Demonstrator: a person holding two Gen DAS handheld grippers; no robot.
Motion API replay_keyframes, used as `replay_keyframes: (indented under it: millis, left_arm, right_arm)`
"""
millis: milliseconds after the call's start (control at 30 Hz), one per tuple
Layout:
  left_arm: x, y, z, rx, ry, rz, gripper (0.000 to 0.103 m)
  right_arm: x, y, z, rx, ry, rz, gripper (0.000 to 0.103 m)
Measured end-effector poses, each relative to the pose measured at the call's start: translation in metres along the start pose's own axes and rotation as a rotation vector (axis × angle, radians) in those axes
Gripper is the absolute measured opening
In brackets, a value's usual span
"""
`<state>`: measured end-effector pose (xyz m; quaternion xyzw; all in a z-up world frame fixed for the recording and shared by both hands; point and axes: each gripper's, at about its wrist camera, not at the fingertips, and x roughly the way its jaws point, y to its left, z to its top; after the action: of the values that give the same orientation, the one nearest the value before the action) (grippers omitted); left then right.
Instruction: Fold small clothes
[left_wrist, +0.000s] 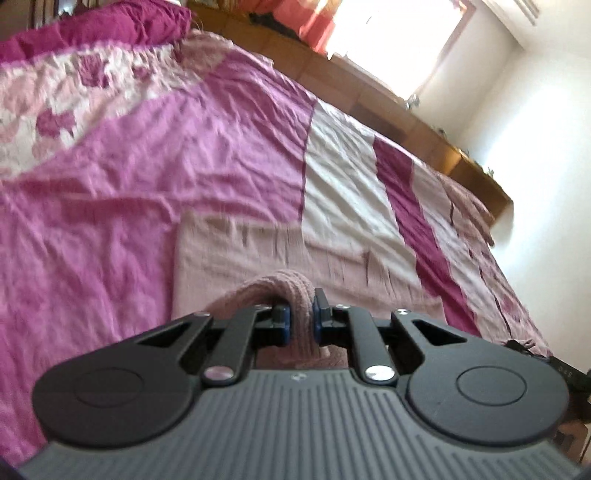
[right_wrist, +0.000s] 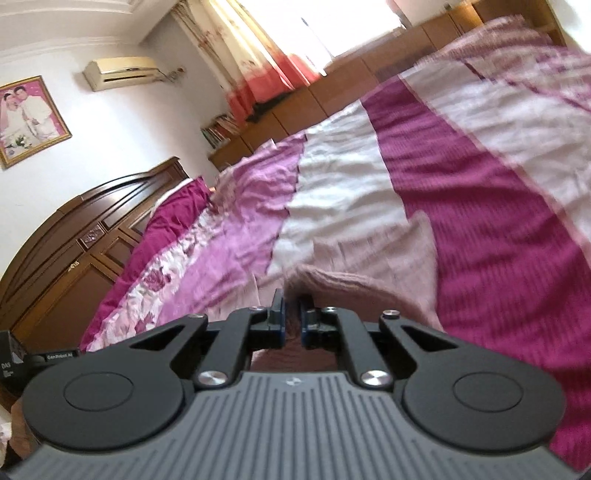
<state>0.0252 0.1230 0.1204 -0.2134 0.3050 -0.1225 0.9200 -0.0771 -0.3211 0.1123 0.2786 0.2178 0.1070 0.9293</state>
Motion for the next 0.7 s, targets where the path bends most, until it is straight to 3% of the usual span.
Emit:
replay_keyframes:
  millis: [333, 500, 700]
  left_arm:
    - [0.037, -0.007, 0.04, -0.017, -0.099, 0.052, 0.013]
    - [0.081, 0.002, 0.044, -0.02, -0.064, 0.098, 0.013]
    - [0.127, 0.019, 0.036, -0.011, 0.004, 0.16, 0.013]
  right_arm:
    - [0.052, 0.019, 0.051, -0.069, -0.111, -0.044, 0.006]
    - [0.099, 0.016, 0.053, -0.122, -0.111, -0.128, 0.006]
    - [0.146, -0.005, 0.031, -0.129, -0.077, -0.231, 0.006]
